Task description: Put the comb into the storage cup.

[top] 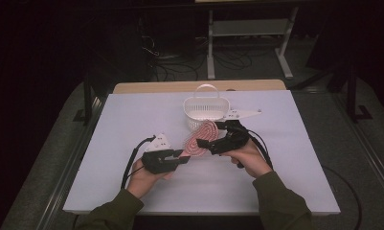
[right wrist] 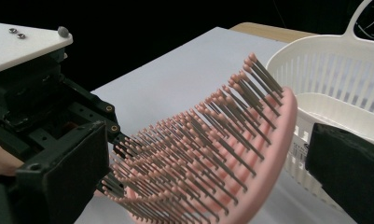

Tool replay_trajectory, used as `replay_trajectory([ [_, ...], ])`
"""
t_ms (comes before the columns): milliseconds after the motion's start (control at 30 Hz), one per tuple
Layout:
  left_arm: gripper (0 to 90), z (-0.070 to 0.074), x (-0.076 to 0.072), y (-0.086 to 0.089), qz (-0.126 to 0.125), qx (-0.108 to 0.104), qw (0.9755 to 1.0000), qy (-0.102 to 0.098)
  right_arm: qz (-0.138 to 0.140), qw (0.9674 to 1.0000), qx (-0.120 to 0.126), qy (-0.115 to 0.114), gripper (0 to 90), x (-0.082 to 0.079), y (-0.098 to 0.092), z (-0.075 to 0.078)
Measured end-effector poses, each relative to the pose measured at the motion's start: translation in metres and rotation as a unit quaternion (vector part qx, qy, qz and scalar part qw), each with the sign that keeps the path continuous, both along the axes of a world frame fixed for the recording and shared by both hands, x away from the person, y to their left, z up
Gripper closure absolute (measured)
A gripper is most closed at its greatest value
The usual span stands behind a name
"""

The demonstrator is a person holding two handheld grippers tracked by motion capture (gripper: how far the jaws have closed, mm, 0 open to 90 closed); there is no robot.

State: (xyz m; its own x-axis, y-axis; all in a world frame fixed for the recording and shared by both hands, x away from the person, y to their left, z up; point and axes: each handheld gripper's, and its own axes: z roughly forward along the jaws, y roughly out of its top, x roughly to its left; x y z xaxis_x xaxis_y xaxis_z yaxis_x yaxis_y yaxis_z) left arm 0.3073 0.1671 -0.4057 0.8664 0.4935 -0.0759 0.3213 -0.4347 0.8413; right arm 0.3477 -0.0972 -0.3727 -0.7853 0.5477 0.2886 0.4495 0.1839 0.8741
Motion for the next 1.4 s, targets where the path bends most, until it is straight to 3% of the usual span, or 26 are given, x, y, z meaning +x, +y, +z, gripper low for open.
replay_trajectory([
  [467,70.1,0.000,0.000,0.002,0.009,-0.003,0.9999,-0.006,-0.008,0.9999,0.006,0.012,0.4,0.002,0.008,-0.007],
  [833,70.1,0.000,0.001,0.003,0.014,-0.007,0.9998,-0.007,-0.011,0.9995,0.018,0.025,13.3,0.001,0.008,-0.010],
  [1400,70.1,-0.002,0.001,0.002,0.014,-0.004,0.9999,-0.006,-0.013,0.9984,0.040,0.039,26.3,0.003,0.010,-0.011],
])
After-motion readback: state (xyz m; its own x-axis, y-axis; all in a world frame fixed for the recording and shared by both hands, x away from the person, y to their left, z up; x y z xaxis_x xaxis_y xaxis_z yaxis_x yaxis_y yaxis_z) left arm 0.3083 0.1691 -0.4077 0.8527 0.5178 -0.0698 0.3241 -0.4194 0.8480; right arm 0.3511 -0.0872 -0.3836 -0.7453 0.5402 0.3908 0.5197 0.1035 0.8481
